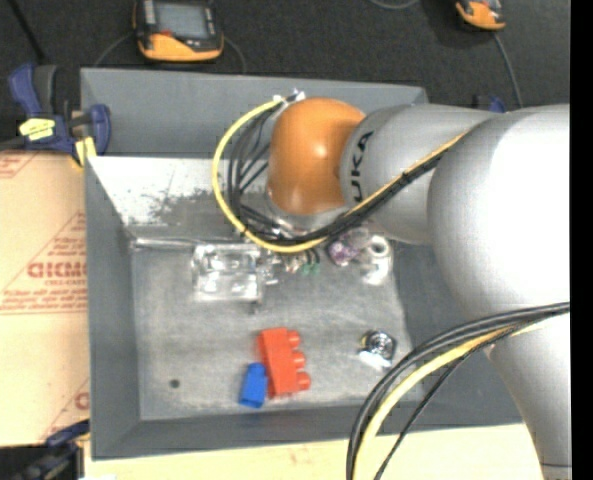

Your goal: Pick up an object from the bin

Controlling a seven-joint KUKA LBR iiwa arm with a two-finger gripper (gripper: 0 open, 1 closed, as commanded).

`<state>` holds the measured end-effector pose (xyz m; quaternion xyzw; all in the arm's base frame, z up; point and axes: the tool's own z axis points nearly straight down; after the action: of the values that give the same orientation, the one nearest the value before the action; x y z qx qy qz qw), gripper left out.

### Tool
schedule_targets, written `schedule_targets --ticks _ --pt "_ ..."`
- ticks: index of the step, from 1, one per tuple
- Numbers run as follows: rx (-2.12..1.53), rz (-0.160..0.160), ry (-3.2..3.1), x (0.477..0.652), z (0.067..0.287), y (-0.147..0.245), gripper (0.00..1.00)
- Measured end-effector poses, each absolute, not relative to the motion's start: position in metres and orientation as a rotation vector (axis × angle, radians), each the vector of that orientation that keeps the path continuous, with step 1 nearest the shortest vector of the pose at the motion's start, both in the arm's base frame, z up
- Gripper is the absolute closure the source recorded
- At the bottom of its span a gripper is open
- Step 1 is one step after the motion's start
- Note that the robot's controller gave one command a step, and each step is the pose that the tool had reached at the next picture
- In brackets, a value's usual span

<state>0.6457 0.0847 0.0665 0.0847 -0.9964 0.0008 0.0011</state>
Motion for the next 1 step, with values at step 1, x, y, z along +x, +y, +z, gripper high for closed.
schedule_targets --ticks 1 --pt "0.091 -0.003 -3.15 0.6462 0.1024 0.0655 0.0"
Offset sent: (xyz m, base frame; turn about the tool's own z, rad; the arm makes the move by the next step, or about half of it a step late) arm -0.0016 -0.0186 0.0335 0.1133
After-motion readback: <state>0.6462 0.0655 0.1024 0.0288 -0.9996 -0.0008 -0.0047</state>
